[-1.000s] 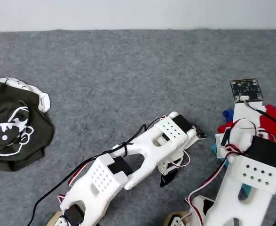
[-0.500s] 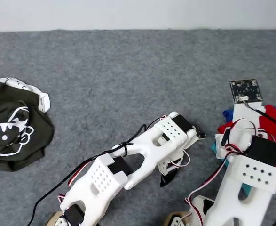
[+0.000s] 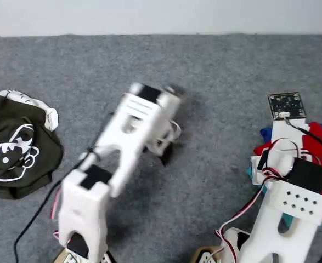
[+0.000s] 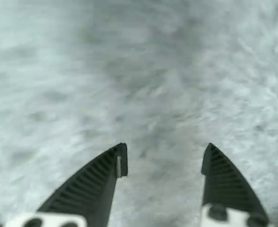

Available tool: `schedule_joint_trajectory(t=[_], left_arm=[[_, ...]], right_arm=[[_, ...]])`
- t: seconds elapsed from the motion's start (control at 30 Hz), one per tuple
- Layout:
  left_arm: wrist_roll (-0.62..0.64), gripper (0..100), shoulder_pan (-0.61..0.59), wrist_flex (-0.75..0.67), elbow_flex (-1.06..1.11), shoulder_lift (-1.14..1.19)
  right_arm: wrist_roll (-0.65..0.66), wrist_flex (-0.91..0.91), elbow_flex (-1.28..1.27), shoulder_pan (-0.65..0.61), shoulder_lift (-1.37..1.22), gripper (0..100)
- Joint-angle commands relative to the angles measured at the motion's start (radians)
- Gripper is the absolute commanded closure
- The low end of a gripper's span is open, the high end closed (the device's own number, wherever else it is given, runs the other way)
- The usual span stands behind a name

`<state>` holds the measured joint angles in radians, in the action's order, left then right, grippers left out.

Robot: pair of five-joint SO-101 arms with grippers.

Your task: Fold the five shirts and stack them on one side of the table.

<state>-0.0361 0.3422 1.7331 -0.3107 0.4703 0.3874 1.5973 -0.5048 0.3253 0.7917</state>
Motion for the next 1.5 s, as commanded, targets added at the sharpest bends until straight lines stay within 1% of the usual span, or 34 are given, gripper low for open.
schedule_joint_trajectory(t=[0.0,0.27,0.37,0.5,0.7,0.8,0.93,1.0,1.1,1.23,1.4,1.47], left_arm=[[-0.002,74,-0.087,0.021,0.058,-0.16],[-0.008,74,-0.233,0.021,0.251,-0.348],[-0.008,74,-0.338,0.021,0.272,-0.397],[-0.005,74,-0.509,0.021,0.288,-0.448],[-0.008,74,-0.726,0.021,0.288,-0.48],[-0.008,74,-0.881,0.009,0.254,-0.486],[0.0,74,-1.125,-0.098,0.174,-0.466],[0.0,74,-1.208,-0.161,0.174,-0.442],[-0.003,74,-1.257,-0.269,0.188,-0.359],[-0.008,74,-1.255,-0.411,0.183,-0.221],[-0.003,75,-1.26,-0.525,0.182,-0.075],[-0.003,77,-1.26,-0.572,0.183,-0.017]], right_arm=[[0.006,-0.018,0.005,-0.012,0.015,73.2],[0.006,-0.015,0.005,-0.012,0.015,73.2],[0.006,-0.015,0.005,-0.012,0.015,73.2],[0.008,-0.019,-0.011,-0.012,0.015,73.2],[0.009,-0.061,-0.064,-0.012,0.015,73.2],[0.009,-0.061,-0.064,-0.012,0.015,73.2],[0.009,-0.061,-0.064,-0.012,0.015,73.2],[0.009,-0.061,-0.064,-0.012,0.015,73.2],[0.009,-0.061,-0.064,-0.016,0.015,73.2],[0.009,-0.061,-0.064,-0.059,0.016,73.2],[0.009,-0.061,-0.064,-0.071,0.019,73.2],[0.009,-0.061,-0.064,-0.077,0.019,73.2]])
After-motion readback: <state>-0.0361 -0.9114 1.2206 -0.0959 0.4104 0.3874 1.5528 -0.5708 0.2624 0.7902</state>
